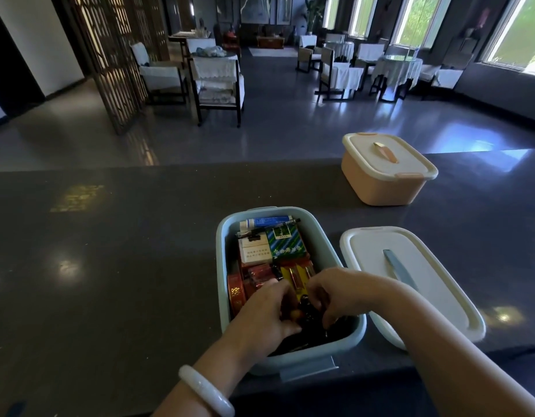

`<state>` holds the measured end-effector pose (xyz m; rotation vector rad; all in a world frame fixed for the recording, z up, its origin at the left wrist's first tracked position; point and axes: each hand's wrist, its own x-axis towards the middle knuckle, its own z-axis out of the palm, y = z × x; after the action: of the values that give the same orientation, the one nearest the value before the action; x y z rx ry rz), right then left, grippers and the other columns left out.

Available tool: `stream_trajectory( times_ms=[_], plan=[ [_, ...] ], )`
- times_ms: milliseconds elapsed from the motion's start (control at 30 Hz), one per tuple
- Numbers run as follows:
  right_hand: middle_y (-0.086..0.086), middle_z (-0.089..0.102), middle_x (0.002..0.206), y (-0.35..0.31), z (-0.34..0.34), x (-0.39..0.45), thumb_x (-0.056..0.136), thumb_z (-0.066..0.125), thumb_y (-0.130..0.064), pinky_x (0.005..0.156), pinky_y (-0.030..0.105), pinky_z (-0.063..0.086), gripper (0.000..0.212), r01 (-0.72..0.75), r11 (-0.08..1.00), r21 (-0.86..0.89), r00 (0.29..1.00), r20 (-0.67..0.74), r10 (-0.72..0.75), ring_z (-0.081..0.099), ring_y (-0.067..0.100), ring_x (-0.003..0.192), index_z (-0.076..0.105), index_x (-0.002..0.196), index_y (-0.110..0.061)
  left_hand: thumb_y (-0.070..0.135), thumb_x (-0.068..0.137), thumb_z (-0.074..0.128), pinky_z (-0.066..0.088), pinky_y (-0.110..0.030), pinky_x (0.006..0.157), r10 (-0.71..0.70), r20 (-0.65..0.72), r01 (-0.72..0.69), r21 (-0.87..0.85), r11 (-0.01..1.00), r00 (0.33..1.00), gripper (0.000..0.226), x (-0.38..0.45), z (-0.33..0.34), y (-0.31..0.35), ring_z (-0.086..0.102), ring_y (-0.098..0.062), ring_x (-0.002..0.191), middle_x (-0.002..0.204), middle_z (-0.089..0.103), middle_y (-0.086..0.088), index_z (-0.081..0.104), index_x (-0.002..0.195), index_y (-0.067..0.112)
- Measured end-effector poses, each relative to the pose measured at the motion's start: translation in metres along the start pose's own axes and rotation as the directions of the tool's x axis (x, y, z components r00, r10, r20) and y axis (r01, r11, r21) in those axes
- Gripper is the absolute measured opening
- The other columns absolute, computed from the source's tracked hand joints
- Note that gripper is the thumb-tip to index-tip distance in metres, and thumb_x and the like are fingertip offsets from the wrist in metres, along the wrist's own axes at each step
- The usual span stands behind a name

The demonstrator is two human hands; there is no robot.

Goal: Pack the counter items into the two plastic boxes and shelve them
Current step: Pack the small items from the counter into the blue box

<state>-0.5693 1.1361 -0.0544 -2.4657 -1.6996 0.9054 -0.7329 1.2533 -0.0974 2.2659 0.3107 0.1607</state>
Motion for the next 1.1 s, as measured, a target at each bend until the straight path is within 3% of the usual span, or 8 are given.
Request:
stream_trajectory(
  times_ms=[167, 367, 633, 800, 867, 933, 1000, 1100],
  plan=[
    [-0.015, 0.055, 0.078, 0.004, -0.001, 0.004, 0.069, 0.082, -0.031, 0.057, 0.014, 0.037, 0.038, 0.002, 0.998, 0.064, 0.992, -0.129, 0.006, 0.052, 0.001, 0.068, 0.047, 0.078, -0.039, 0.04, 0.076, 0.077, 0.034, -0.012, 0.089, -0.032, 0.01, 0.031, 0.033, 0.999, 0.999, 0.048, -0.002, 0.001, -0.003, 0.045, 0.004, 0.103, 0.106, 0.039, 0.029, 0.054, 0.118, 0.035],
    [-0.014, 0.055, 0.081, 0.003, -0.002, 0.008, 0.069, 0.081, -0.035, 0.06, 0.017, 0.039, 0.037, 0.014, 1.0, 0.02, 0.993, -0.114, -0.011, 0.055, 0.004, 0.073, 0.046, 0.076, -0.044, 0.037, 0.078, 0.077, 0.038, -0.022, 0.097, -0.055, 0.034, 0.053, 0.059, 0.997, 0.998, 0.04, -0.002, -0.003, 0.002, 0.046, -0.003, 0.106, 0.107, 0.039, 0.021, 0.06, 0.113, 0.028],
    [-0.014, 0.058, 0.081, -0.005, -0.022, 0.02, 0.075, 0.076, -0.029, 0.06, 0.018, 0.046, 0.023, 0.011, 0.999, 0.052, 0.981, -0.192, -0.001, 0.058, 0.002, 0.073, 0.057, 0.078, -0.04, 0.035, 0.087, 0.067, 0.041, -0.02, 0.094, 0.058, -0.183, -0.006, 0.272, 0.962, 0.981, 0.037, 0.0, -0.027, 0.008, 0.045, -0.001, 0.11, 0.113, 0.043, 0.018, 0.058, 0.122, 0.027],
    [-0.014, 0.057, 0.077, -0.041, -0.045, 0.046, 0.079, 0.071, -0.029, 0.055, 0.015, 0.035, 0.015, 0.085, 0.996, -0.015, 0.965, -0.248, -0.086, 0.053, -0.001, 0.07, 0.057, 0.08, -0.035, 0.035, 0.089, 0.063, 0.039, -0.021, 0.083, 0.003, -0.271, 0.102, 0.375, 0.921, 0.963, 0.027, -0.003, -0.062, 0.002, 0.045, -0.006, 0.105, 0.101, 0.036, 0.016, 0.057, 0.114, 0.026],
    [-0.014, 0.056, 0.074, -0.066, -0.054, 0.061, 0.083, 0.066, -0.03, 0.055, 0.015, 0.035, 0.011, 0.147, 0.987, -0.069, 0.941, -0.299, -0.161, 0.052, 0.0, 0.067, 0.056, 0.079, -0.033, 0.035, 0.09, 0.061, 0.036, -0.024, 0.083, -0.019, -0.318, 0.169, 0.451, 0.876, 0.948, 0.025, -0.011, -0.079, -0.006, 0.045, -0.011, 0.107, 0.1, 0.035, 0.013, 0.056, 0.112, 0.025],
    [-0.011, 0.06, 0.087, -0.095, -0.061, 0.081, 0.087, 0.063, -0.029, 0.068, 0.022, 0.047, 0.004, 0.236, 0.964, -0.12, 0.91, -0.32, -0.263, 0.059, 0.009, 0.081, 0.061, 0.089, -0.026, 0.035, 0.091, 0.06, 0.037, -0.029, 0.089, -0.05, -0.371, 0.271, 0.571, 0.775, 0.927, 0.03, -0.022, -0.097, -0.016, 0.045, -0.016, 0.11, 0.108, 0.043, 0.006, 0.055, 0.118, 0.022],
    [-0.003, 0.059, 0.109, -0.125, -0.063, 0.103, 0.089, 0.063, -0.033, 0.087, 0.033, 0.049, 0.023, 0.307, 0.932, -0.191, 0.89, -0.288, -0.353, 0.058, 0.017, 0.103, 0.062, 0.109, -0.021, 0.036, 0.092, 0.057, 0.033, -0.036, 0.097, -0.114, -0.428, 0.4, 0.674, 0.621, 0.897, 0.038, -0.034, -0.115, -0.028, 0.044, -0.022, 0.114, 0.12, 0.046, 0.0, 0.051, 0.126, 0.021],
    [0.002, 0.052, 0.127, -0.169, -0.055, 0.137, 0.091, 0.06, -0.038, 0.099, 0.036, 0.041, 0.041, 0.39, 0.867, -0.311, 0.862, -0.208, -0.462, 0.047, 0.022, 0.12, 0.054, 0.128, -0.021, 0.038, 0.091, 0.058, 0.029, -0.038, 0.097, -0.208, -0.495, 0.532, 0.719, 0.447, 0.844, 0.042, -0.058, -0.142, -0.048, 0.043, -0.025, 0.116, 0.123, 0.045, -0.002, 0.048, 0.128, 0.02]
  ],
)
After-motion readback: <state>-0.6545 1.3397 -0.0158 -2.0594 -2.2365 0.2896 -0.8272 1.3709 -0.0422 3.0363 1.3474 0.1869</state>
